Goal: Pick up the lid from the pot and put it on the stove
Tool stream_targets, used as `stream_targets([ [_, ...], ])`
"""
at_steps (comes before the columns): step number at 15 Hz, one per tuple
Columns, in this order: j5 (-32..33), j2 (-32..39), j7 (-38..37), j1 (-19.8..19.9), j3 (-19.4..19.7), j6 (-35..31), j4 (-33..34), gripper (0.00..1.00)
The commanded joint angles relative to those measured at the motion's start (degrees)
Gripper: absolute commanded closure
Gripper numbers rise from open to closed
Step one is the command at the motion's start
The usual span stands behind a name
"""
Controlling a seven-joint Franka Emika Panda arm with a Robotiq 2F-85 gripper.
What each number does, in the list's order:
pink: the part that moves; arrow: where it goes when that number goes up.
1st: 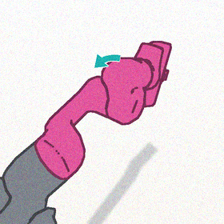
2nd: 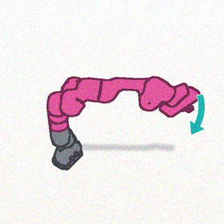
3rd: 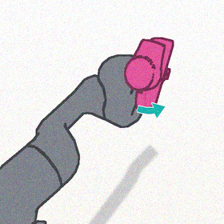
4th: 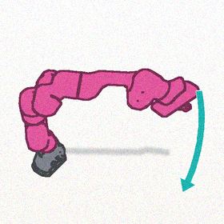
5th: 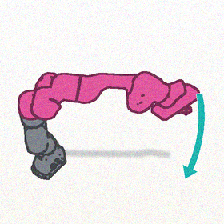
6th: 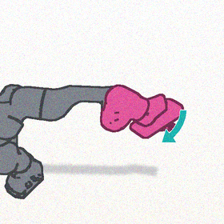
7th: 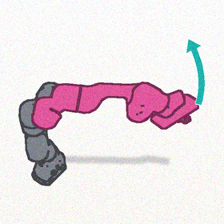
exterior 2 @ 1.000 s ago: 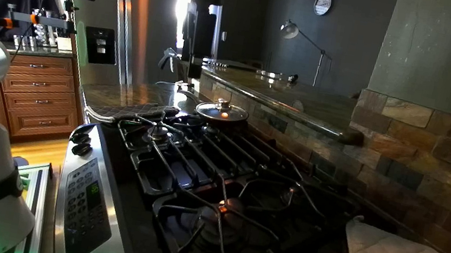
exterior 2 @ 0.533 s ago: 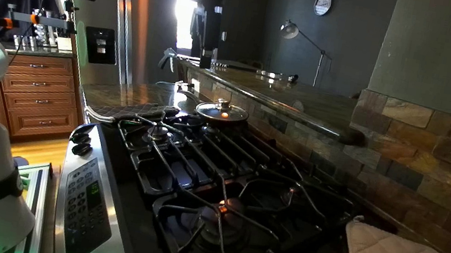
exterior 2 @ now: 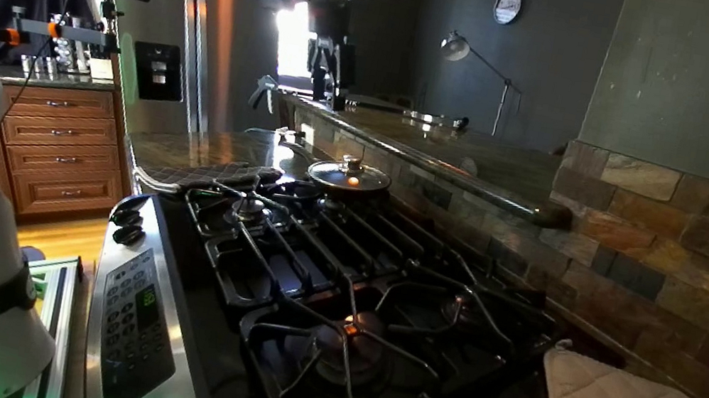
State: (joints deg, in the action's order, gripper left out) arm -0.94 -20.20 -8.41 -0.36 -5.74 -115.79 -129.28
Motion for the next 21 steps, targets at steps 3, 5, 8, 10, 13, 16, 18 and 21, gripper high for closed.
stream_targets([
  [3, 0.22, 2.03, -0.45, -0.97, 0.22, 0.17, 1.55, 0.00],
  [5, 0.22, 2.11, -0.45, -0.93, 0.32, 0.18, 1.82, 0.00],
  [8, -0.44, 3.07, -0.65, -1.35, 0.01, -0.81, 2.06, 0.00],
  [10, -1.34, 4.89, -2.26, -1.89, -0.72, -2.60, 2.61, 0.00],
  [13, -1.40, 7.59, -2.25, -3.07, -1.53, -7.71, 3.09, 0.00],
  [16, -1.48, 11.75, -2.02, -4.33, -2.23, -11.98, 4.64, 0.00],
  [18, 0.15, 14.65, -2.59, -4.86, -2.98, -11.40, 6.68, 0.00],
  [21, 2.42, 19.63, -2.60, -5.88, -3.73, -9.71, 11.14, 0.00],
])
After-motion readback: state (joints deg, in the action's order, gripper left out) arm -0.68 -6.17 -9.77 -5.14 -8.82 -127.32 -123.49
